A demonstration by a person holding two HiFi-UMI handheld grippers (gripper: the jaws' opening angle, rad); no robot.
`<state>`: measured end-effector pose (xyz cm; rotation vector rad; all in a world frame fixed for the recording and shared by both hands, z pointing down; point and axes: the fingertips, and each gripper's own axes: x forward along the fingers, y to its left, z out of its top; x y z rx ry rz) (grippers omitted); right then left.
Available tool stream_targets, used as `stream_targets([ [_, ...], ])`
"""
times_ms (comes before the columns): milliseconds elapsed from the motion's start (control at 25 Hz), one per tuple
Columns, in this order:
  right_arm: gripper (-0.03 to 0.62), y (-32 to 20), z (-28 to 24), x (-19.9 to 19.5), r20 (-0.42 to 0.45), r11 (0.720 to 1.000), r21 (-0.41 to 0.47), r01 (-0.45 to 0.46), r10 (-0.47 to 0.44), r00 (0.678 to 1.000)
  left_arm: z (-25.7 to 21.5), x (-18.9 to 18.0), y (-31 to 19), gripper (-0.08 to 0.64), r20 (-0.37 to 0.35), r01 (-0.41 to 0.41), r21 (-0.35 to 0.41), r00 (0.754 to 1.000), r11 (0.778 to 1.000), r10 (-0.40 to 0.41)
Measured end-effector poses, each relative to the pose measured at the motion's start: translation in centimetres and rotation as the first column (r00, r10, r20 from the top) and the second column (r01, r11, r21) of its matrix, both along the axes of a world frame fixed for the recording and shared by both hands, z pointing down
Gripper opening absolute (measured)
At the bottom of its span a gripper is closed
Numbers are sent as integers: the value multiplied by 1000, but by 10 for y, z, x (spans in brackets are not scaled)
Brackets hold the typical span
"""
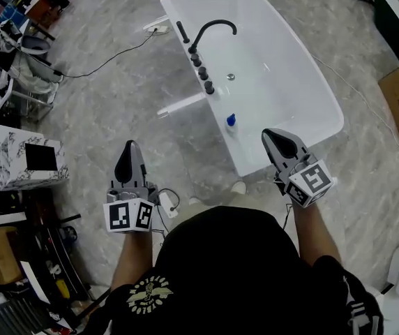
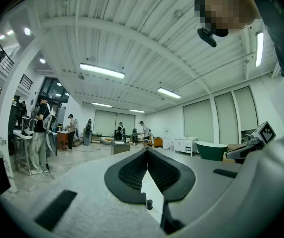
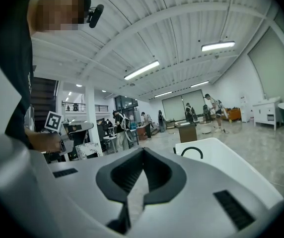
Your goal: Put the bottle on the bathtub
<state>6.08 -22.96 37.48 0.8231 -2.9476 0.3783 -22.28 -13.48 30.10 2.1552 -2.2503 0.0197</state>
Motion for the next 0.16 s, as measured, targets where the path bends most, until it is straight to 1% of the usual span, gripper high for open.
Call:
stream_targets([
  [160, 9, -6, 13, 5, -22, 998, -49, -43, 42, 999, 15, 1, -11, 9, -29, -51, -39, 998, 998, 49],
])
